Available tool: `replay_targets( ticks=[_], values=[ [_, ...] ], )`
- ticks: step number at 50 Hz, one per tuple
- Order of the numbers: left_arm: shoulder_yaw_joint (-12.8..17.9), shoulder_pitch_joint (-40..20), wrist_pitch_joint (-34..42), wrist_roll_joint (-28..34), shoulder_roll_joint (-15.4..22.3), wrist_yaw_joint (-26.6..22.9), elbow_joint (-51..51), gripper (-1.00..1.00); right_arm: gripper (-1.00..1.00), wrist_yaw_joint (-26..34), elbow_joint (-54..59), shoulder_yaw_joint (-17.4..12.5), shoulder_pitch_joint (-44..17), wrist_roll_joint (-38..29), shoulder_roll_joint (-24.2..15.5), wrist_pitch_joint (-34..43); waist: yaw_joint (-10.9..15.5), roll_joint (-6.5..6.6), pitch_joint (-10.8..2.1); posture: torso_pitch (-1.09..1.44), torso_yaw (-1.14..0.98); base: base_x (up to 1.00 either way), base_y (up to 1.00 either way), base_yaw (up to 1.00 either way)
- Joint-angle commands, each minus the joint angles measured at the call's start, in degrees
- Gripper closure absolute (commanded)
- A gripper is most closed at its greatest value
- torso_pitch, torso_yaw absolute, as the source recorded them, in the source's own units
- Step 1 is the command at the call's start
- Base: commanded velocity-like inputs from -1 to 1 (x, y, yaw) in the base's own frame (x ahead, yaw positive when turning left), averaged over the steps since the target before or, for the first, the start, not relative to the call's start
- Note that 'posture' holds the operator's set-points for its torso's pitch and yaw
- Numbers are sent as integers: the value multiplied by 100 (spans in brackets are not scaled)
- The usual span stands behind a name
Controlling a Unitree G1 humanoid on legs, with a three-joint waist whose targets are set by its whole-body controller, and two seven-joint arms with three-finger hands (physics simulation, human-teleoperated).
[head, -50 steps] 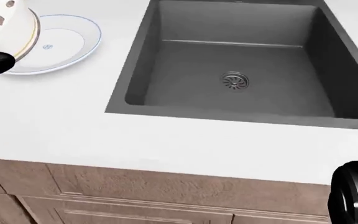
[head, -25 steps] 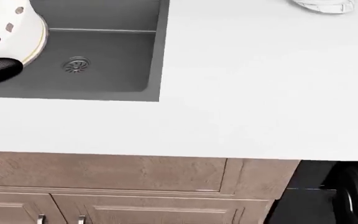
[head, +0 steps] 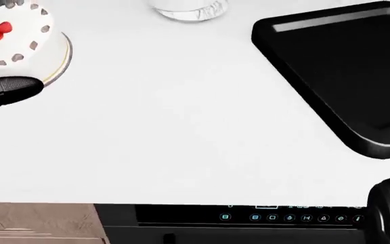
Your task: Move the dessert items from the plate to the tray.
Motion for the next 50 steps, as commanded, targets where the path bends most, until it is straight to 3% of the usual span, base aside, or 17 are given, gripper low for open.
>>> replay_targets(
  ticks=[1, 4, 9, 12, 14, 15, 17, 18, 21, 23, 25, 28, 38, 41, 43, 44, 50],
  values=[
    [273, -267, -178, 167, 126, 211, -183, 100, 100, 14, -189, 7, -239, 14, -11, -225, 43, 104, -191, 0, 0, 10, -59, 0],
    [247, -316, -119, 201, 134, 188, -196, 100, 100, 26, -155, 67, -248, -62, -40, -256, 42, -43, -138, 0, 0, 0, -3, 0],
    [269, -289, -133, 225, 125, 169, -212, 100, 100, 132, -218, 97, -183, -137, -28, -243, 2, 66, -29, 0, 0, 0, 0, 0],
    [257, -313, -113, 240, 124, 162, -216, 100, 100, 97, -208, 8, -200, -132, 40, -198, 2, 129, -106, 0, 0, 0, -6, 0],
    [269, -313, -112, 249, 135, 152, -213, 100, 100, 100, -211, 32, -179, -135, 36, -160, 91, 414, -256, 0, 0, 0, -80, 0],
    [278, -312, -103, 252, 138, 151, -220, 100, 100, 77, -206, 1, -215, -132, 59, -162, -62, 462, -191, 0, 0, 0, -100, 0],
    [278, -309, -88, 255, 138, 146, -237, 100, 100, 96, -186, 38, -238, -148, 18, -157, -16, 589, -259, 0, 0, 0, -100, 0],
    [284, -315, -76, 254, 137, 146, -244, 100, 100, 105, -167, 58, -268, -163, 4, -153, -15, 738, -140, 0, 0, 0, 0, 0],
    [282, -297, -87, 252, 125, 155, -242, 100, 100, 144, -176, 94, -261, -229, -5, -174, -7, -328, 27, 0, 0, 0, 0, 0],
    [287, -281, -101, 244, 117, 159, -242, 100, 100, 171, -189, 96, -244, -263, -3, -159, -42, -130, 104, 0, 0, 0, 0, 0],
    [301, -288, -99, 234, 125, 155, -240, 100, 100, 211, -170, 102, -248, -299, -5, -177, -61, -23, -67, 0, 0, 0, 0, 0],
    [318, -238, -143, 217, 121, 165, -235, 100, 100, 266, -153, 141, -245, -356, 19, -173, -44, 8, -144, 0, 0, 0, 0, 0],
    [329, -289, -238, 175, 181, 173, -81, 100, 100, 415, -69, 176, -307, -515, 77, -183, -58, 96, -49, 0, 0, 0, 0, 0],
    [291, -381, -326, 166, 203, 183, 112, 100, 100, 459, -37, 189, -297, -562, 108, -204, -99, 271, -74, 0, 0, 0, 0, 0],
    [191, -494, -433, 171, 202, 168, 311, 100, 100, 486, 1, 198, -310, -591, 134, -217, -145, 542, -160, 0, 0, 0, 0, 0],
    [118, -570, -626, 178, 198, 178, 591, 100, 100, 508, 38, 219, -342, -606, 138, -232, -121, 382, -119, 0, 0, 0, 0, 0],
    [-81, -995, -1464, 267, 83, 173, 1914, 100, 100, 649, 21, 322, -291, -794, 171, -214, -26, 265, -221, 0, 0, 0, 0, 0]
  ],
)
